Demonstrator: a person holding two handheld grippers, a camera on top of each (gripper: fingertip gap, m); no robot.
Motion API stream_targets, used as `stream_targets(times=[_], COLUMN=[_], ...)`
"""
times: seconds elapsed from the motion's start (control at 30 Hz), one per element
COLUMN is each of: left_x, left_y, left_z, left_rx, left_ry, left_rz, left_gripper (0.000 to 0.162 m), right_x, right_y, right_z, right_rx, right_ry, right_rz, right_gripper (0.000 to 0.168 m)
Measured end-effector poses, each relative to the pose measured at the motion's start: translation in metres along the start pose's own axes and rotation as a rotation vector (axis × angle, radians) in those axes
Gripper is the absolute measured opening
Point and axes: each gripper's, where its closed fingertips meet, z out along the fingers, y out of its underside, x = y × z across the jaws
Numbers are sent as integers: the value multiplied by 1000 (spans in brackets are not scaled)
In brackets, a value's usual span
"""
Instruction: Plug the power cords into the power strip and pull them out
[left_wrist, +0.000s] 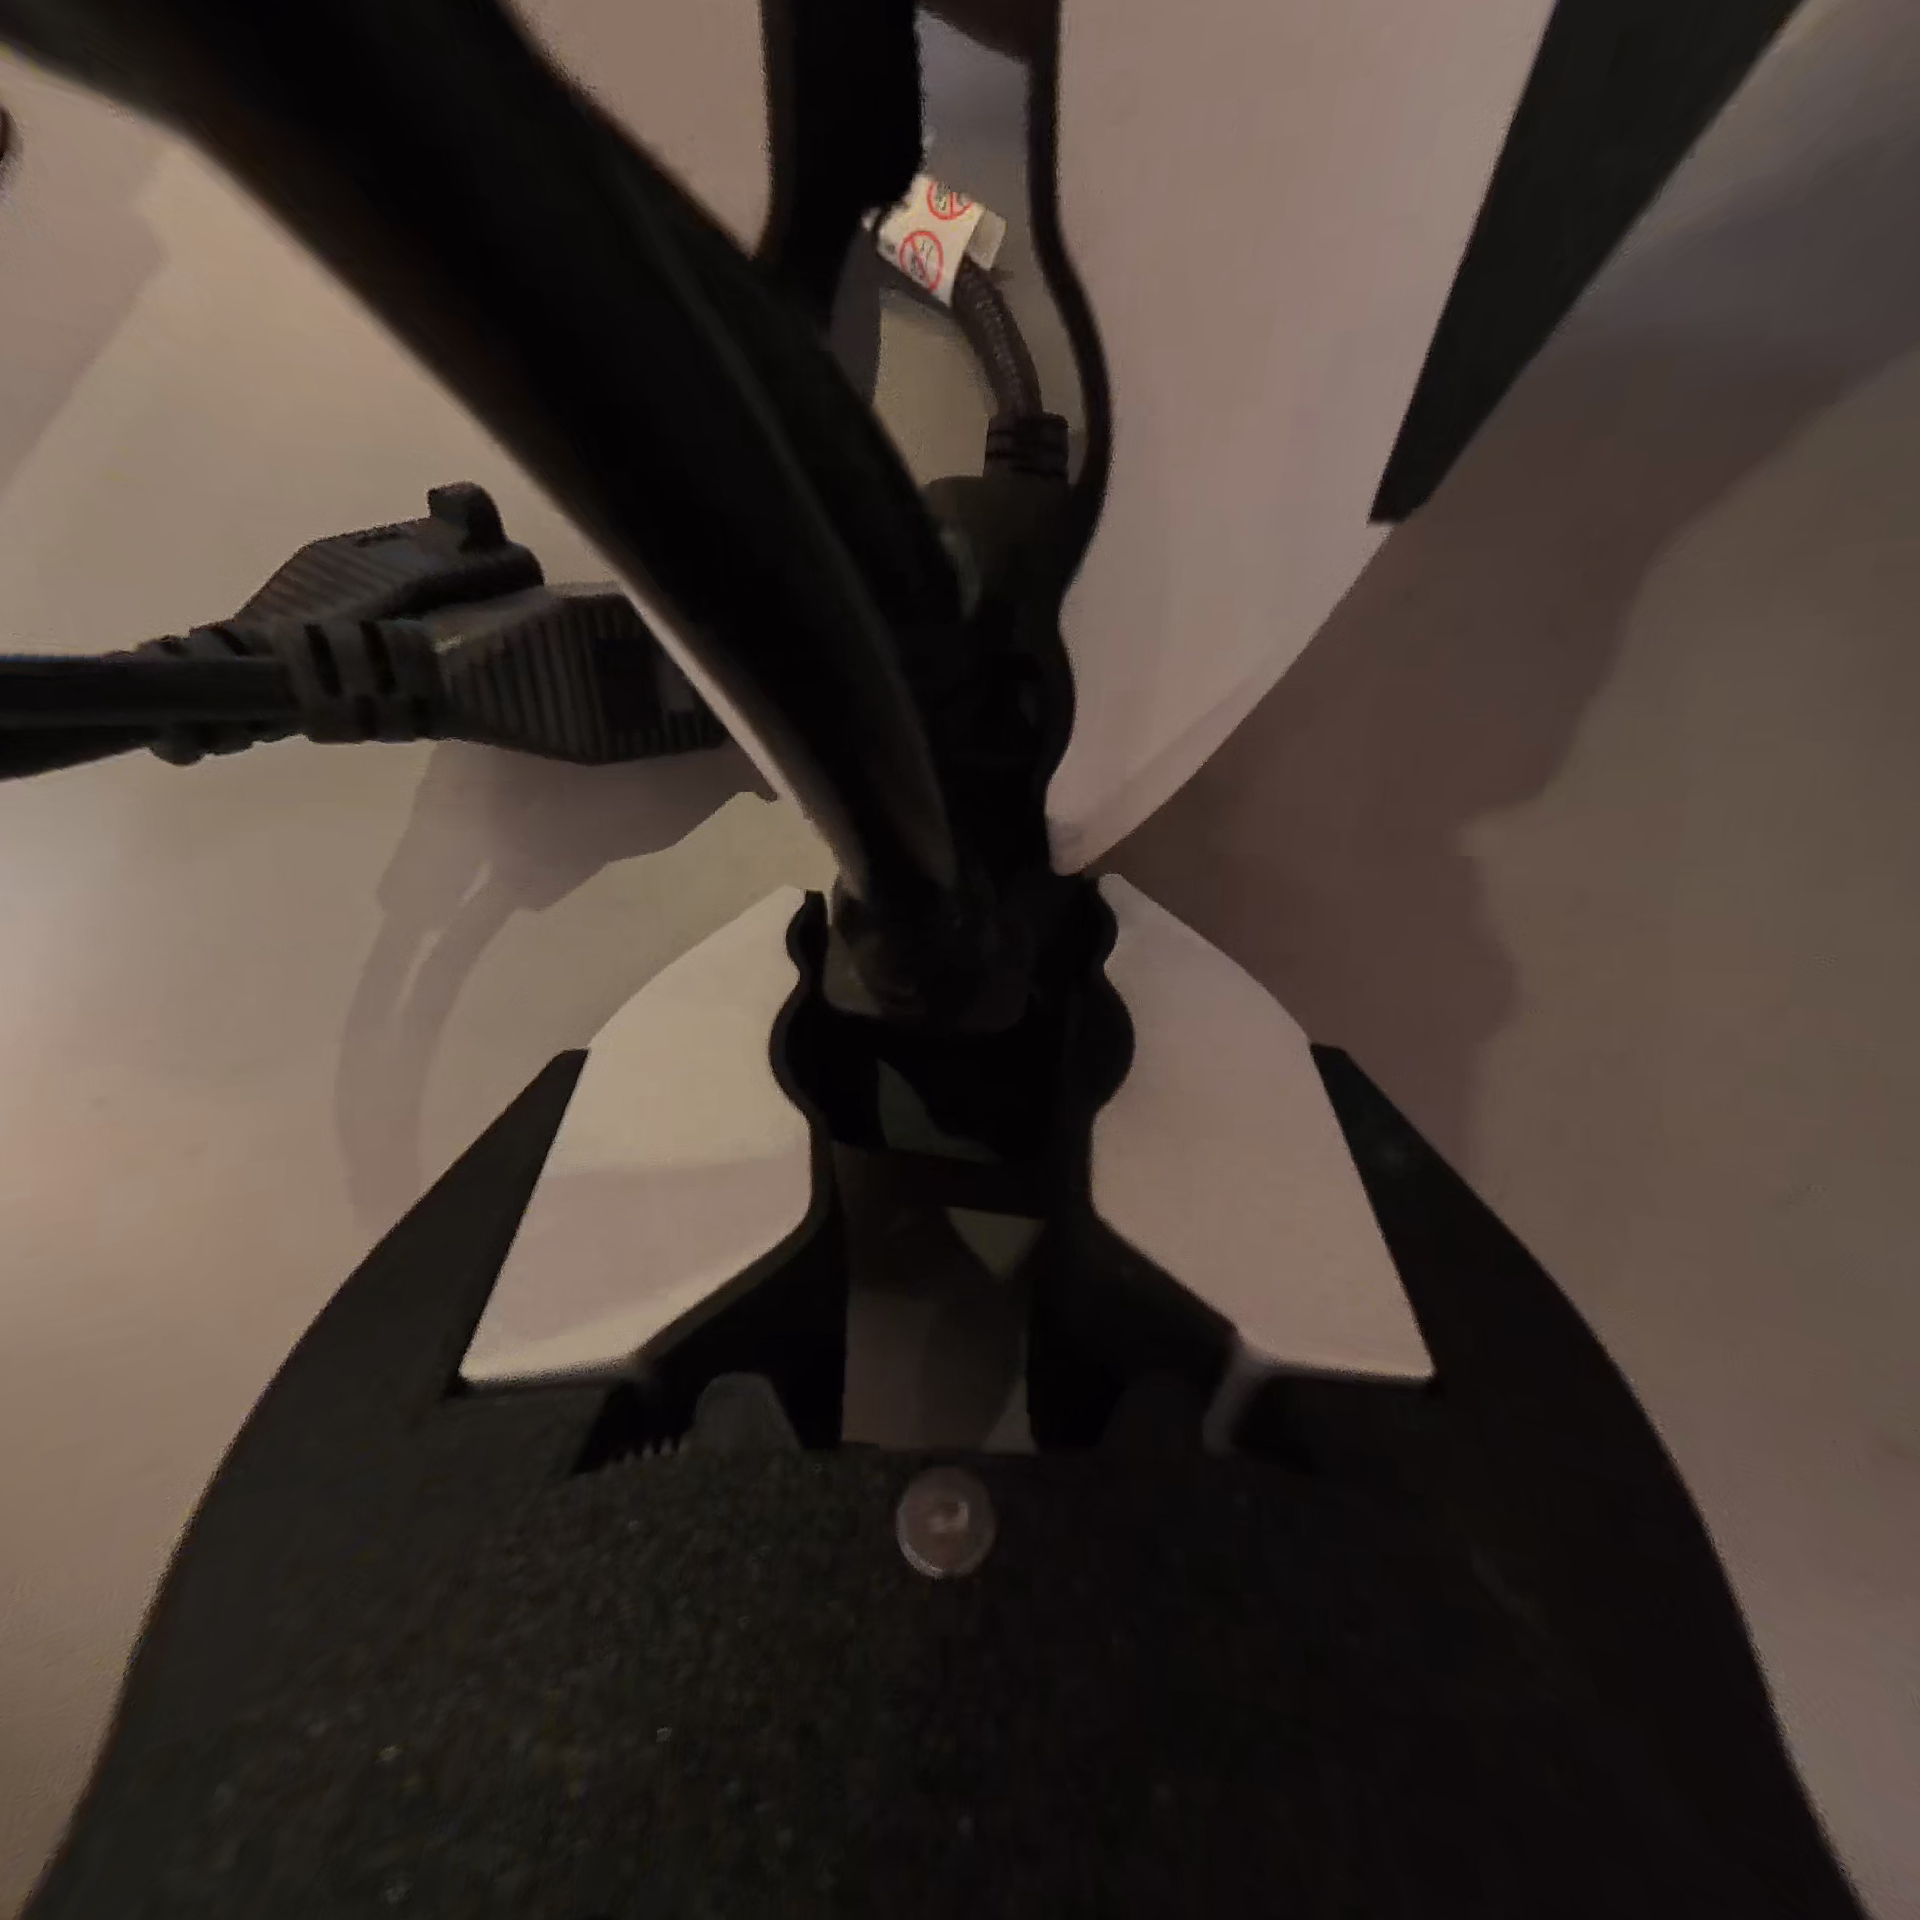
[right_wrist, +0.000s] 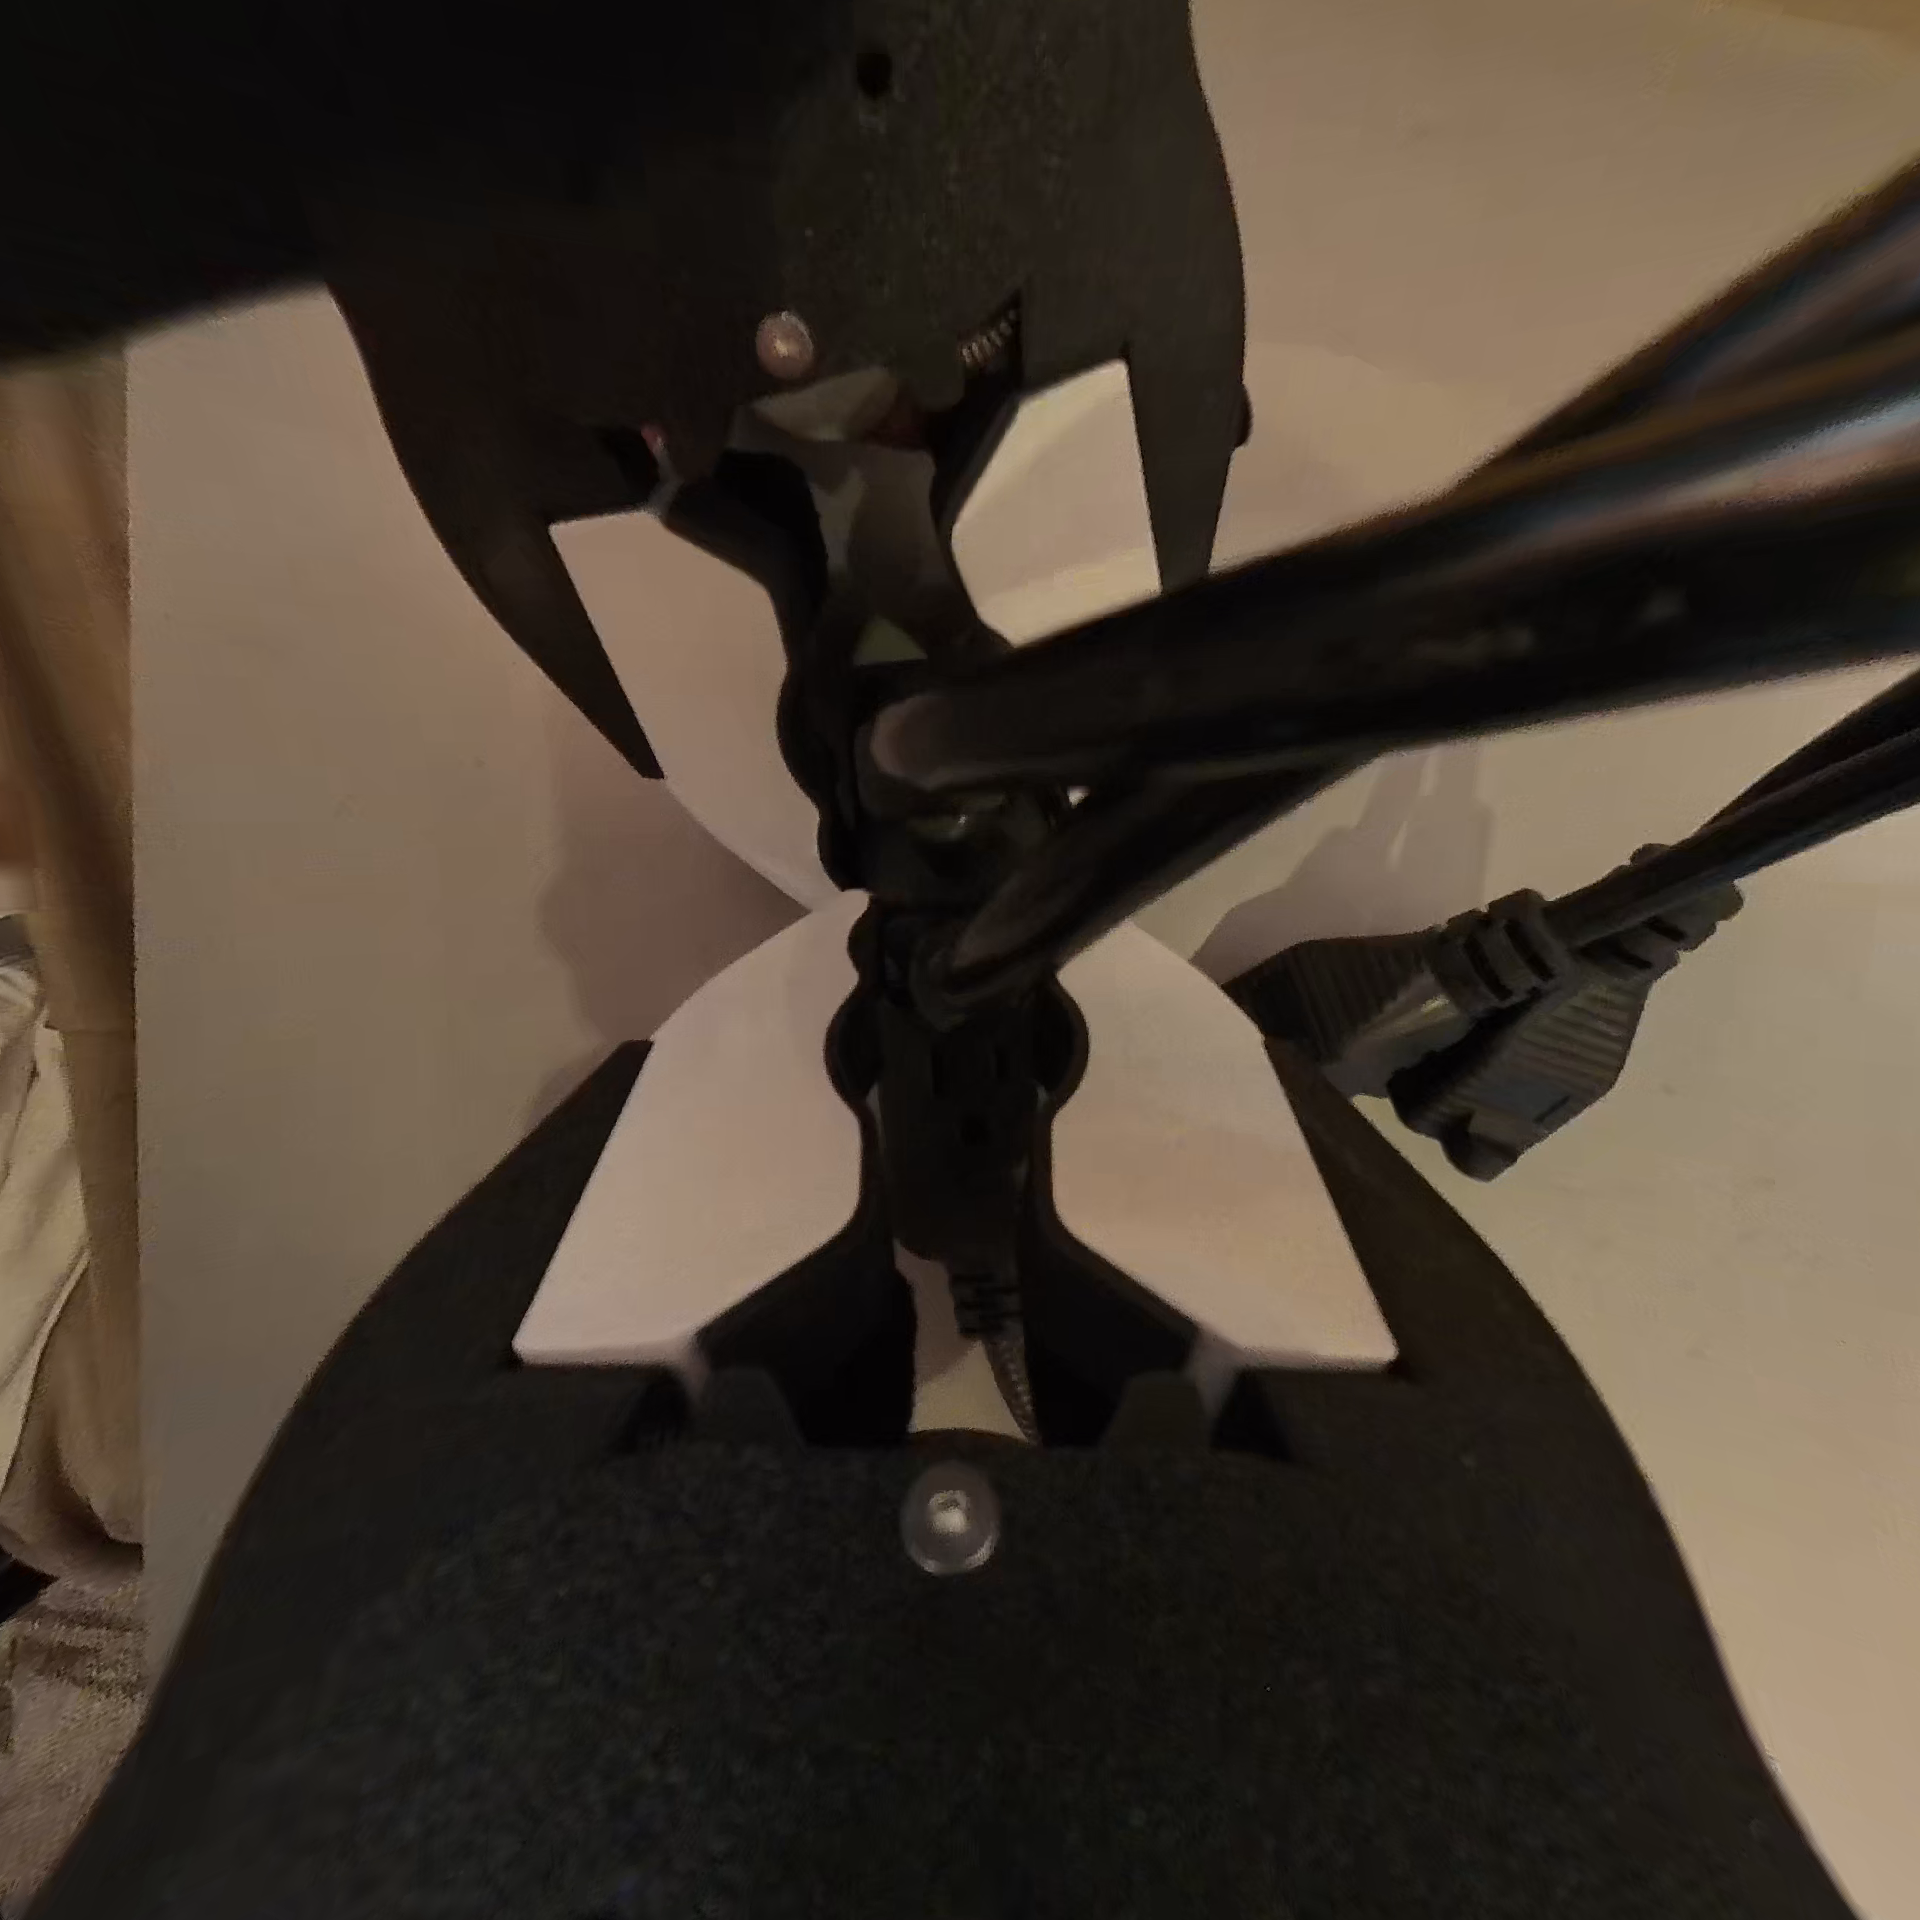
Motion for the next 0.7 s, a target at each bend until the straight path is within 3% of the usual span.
stream_targets(times=[0.7], left_x=[-2], left_y=[-1], left_z=[0], left_rx=[-3], left_ry=[-10], left_rz=[-14], left_gripper=[47], right_x=[0], right_y=[-2], right_z=[0], right_rx=[7], right_ry=[22], right_rz=[-2], right_gripper=[25])
